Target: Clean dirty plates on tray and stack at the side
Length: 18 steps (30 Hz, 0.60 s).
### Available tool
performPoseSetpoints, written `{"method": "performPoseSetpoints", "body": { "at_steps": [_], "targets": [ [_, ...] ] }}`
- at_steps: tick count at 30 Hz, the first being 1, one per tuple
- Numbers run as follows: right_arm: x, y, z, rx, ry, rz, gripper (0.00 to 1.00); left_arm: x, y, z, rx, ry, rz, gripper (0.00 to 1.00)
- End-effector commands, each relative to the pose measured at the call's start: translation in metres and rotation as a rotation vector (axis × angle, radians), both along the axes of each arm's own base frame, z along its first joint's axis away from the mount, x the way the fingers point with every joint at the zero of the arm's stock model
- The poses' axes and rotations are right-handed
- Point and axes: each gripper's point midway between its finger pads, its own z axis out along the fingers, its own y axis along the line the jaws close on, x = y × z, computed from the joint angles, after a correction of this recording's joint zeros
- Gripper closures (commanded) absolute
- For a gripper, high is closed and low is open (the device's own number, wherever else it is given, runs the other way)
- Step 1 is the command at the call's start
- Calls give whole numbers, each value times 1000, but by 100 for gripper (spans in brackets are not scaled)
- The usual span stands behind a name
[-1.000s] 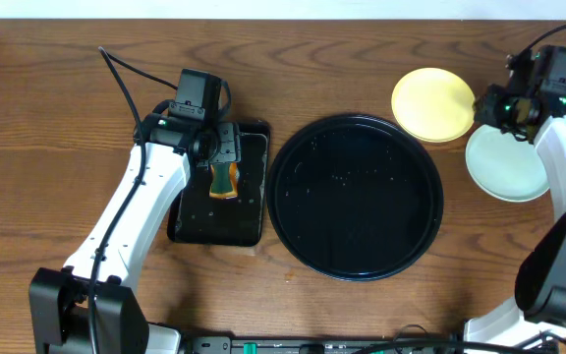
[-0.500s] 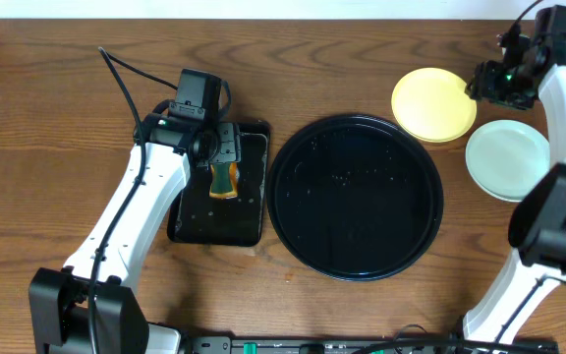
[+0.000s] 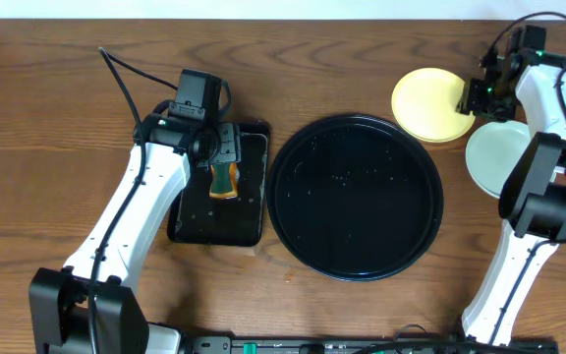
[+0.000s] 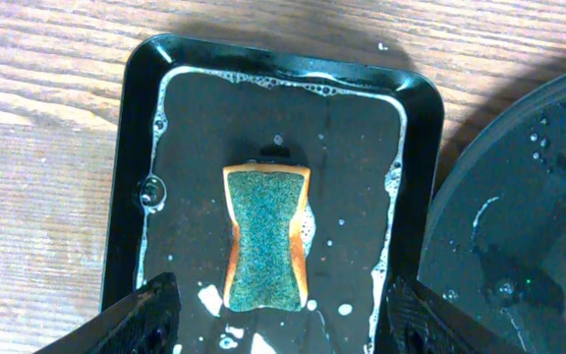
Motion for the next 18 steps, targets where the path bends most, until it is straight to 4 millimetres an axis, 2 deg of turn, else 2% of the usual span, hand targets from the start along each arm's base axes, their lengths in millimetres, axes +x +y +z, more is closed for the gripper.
{"method": "performPoseSetpoints", "body": {
  "at_steps": [1, 2, 7, 8, 9, 10, 12, 16, 18],
  "targets": [
    [4, 4, -10, -7, 12, 17, 61, 2, 1, 8, 3, -17, -1, 31],
    [3, 5, -10, -2, 16, 16, 64, 3, 1, 8, 3, -18, -1, 31],
    [2, 19, -11, 63, 15, 34, 65, 2, 1, 8, 3, -17, -1, 31],
    [1, 20, -12, 67, 18, 34, 69, 2, 1, 8, 3, -17, -1, 30],
    [-1, 20, -15, 70, 26, 21, 79, 2, 1, 8, 3, -17, -1, 30],
    [-2, 20, -16, 73, 29, 12, 82, 2, 1, 8, 3, -17, -1, 31],
    [-3, 20, -17, 76, 35, 4, 85, 2, 1, 8, 3, -17, -1, 31],
    [-4, 20, -18, 77, 37, 5, 99, 2, 1, 8, 3, -17, -1, 31],
    [-4, 20, -18, 78, 37, 0, 99, 2, 1, 8, 3, -17, -1, 31]
  ]
}}
